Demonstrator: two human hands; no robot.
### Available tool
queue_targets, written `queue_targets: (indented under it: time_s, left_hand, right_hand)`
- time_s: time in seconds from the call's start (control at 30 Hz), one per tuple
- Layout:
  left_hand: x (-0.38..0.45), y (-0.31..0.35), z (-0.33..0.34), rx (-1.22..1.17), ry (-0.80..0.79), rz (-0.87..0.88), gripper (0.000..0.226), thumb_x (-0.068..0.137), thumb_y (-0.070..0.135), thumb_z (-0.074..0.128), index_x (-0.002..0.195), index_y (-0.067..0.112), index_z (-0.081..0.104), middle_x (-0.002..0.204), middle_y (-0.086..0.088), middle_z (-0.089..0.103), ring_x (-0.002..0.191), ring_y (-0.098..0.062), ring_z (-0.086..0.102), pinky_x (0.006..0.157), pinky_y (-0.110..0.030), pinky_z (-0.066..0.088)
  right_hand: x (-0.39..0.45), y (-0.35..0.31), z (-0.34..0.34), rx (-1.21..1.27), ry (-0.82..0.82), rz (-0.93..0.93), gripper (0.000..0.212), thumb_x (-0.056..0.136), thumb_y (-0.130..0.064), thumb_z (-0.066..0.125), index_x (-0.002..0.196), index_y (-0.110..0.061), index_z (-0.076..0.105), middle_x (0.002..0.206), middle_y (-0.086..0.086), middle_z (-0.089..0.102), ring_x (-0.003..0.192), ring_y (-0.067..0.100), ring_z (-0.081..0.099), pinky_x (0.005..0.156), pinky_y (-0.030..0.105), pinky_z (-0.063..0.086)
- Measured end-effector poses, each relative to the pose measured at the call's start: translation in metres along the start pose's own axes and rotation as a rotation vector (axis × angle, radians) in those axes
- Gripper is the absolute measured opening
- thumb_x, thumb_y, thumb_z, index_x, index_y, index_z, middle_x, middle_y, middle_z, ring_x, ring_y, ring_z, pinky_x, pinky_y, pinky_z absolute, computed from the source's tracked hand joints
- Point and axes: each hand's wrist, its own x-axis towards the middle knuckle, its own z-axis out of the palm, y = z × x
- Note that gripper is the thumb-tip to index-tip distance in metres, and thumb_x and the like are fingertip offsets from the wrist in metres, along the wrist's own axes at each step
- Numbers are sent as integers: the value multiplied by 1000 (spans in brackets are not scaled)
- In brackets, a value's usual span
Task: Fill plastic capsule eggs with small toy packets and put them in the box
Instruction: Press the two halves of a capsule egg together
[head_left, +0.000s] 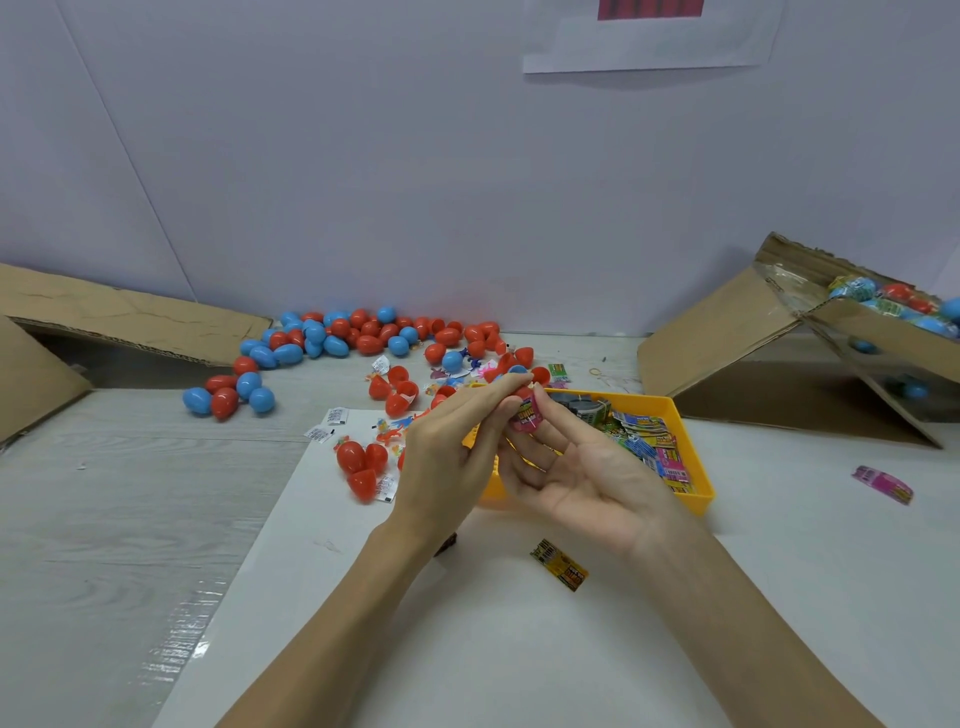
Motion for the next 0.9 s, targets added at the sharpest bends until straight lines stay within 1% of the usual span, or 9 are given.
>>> queue_targets:
  time_s: [0.17,0.23,0.33,0.47,0.53,0.6,0.73,0.83,0.9]
  left_hand:
    - [-1,3,3,-4,-1,-6,29,102,13,59,128,8,70,121,1,73,116,-7,67,94,-27,56]
    - [-1,4,3,-12,6,-13,28,101,11,59,127,8,70,120,1,74,115,-7,67,93,-25,56]
    - [-1,5,4,-13,23,-35,28,100,10,61,126,7,71,119,2,74,113,-4,68,91,-22,56]
    - [0,7,5,-79,8,-101,27,101,12,61,126,8,71,120,2,74,114,-8,68,93,-27,57]
    - [2,7,5,-123,-62,-141,29,101,16,63,129,12,68,123,5,72,117,-11,66,95,-27,55]
    - [4,6,2,-82,-103,-136,33,97,15,69,130,13,66,123,7,70,117,-10,64,95,-25,53]
    - [5,0,-4,38,-128,-78,39,92,8,75,129,10,66,121,2,69,114,-3,60,96,-20,51]
    - [5,0,-4,29,-178,-37,43,89,3,75,130,10,65,125,0,67,119,-2,58,100,-16,47]
    - [4,0,-3,59,-194,-19,44,88,0,76,130,8,66,127,-2,66,120,-11,60,101,-21,49]
  right_hand:
    - [0,1,1,-77,36,-78,54,86,-30,81,129,-1,68,107,17,77,91,25,78,75,33,62]
    - [0,1,1,-106,45,-129,46,88,-31,79,123,-2,71,106,17,78,92,24,79,71,31,62]
    - [2,3,0,-155,47,-208,32,91,-31,76,111,-6,75,107,17,78,96,25,78,71,31,62]
    - [5,5,-3,-284,55,-306,28,94,-36,71,98,-10,80,105,15,79,99,25,77,77,31,63]
    - [6,4,-5,-400,66,-392,33,94,-41,68,103,-12,80,106,10,79,103,23,76,80,31,62]
    - [7,3,-6,-518,88,-477,36,94,-46,64,110,-17,79,106,5,80,104,19,76,80,28,62]
    - [7,2,-7,-795,170,-563,45,88,-58,66,113,-22,75,97,-3,81,92,14,78,81,33,64]
    - [8,3,-11,-885,211,-601,41,86,-50,75,117,-23,76,94,-9,80,88,9,77,80,30,64]
    - [7,4,-10,-864,238,-629,30,86,-44,79,111,-27,76,90,-12,79,86,8,77,71,23,62]
